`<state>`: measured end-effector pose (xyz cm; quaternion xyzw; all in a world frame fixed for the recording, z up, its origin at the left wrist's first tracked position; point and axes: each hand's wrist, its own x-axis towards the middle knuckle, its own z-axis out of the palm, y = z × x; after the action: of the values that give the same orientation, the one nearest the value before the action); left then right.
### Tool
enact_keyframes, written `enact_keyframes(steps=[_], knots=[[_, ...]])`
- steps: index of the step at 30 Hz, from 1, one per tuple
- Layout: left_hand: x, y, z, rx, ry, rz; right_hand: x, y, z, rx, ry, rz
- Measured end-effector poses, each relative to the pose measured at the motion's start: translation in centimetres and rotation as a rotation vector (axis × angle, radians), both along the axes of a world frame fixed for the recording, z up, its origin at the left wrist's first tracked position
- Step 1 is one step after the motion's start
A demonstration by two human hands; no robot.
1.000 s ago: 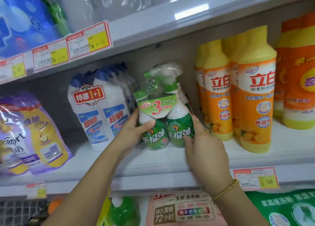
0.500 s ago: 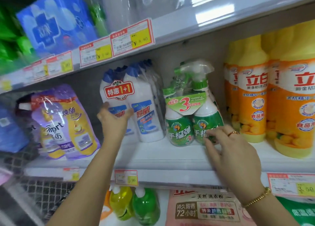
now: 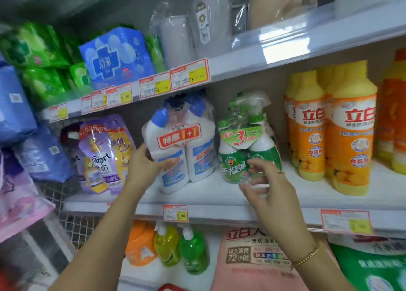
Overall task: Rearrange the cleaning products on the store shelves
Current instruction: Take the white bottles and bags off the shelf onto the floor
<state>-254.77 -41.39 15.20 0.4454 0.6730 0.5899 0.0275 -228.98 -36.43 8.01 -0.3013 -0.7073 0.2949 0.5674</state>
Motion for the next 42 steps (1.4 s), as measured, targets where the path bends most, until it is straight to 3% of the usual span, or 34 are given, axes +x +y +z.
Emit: enact_keyframes(steps=[5, 9, 12, 16, 20, 23, 26, 32, 37, 40, 42], knots=[[5.1, -5.0, -2.6, 0.159, 0.236, 0.080, 0.4, -3.9, 0.8, -0.175, 0.000, 0.216], [7.7, -8.6, -1.5, 0.230, 0.183, 0.127, 1.7, -5.3, 0.0, -0.160, -0.092, 0.223], [10.5, -11.1, 1.0, 0.274, 0.195, 0.094, 2.9, -5.4, 0.1, -0.121, -0.055, 0.200], [14.7, -12.2, 4.5, 0.288, 0.148, 0.014, 4.8, -6.3, 1.1, 0.200, 0.036, 0.076], [19.2, -10.6, 6.8, 0.281, -0.206, -0.091, 6.3, -7.5, 1.1, 0.674, -0.111, -0.041], [21.8, -9.5, 6.8, 0.231, -0.429, -0.130, 7.8, -6.1, 0.9, 0.799, -0.199, -0.094], [23.5, -9.3, 6.0, 0.243, -0.445, -0.131, 10.2, -4.0, 0.7, 0.975, -0.225, -0.175], [24.8, -9.4, 6.7, 0.211, -0.425, -0.226, 11.5, -4.1, 1.5, 1.056, -0.167, -0.282], [23.7, -9.5, 6.5, 0.228, -0.584, -0.301, 11.3, -3.6, 3.5, 1.149, -0.166, -0.355], [23.1, -10.0, 6.9, 0.213, -0.596, -0.354, 11.6, -3.2, 4.4, 1.155, -0.119, -0.305], [22.7, -10.5, 7.5, 0.206, -0.547, -0.395, 11.4, -3.7, 4.8, 1.043, -0.058, -0.194]])
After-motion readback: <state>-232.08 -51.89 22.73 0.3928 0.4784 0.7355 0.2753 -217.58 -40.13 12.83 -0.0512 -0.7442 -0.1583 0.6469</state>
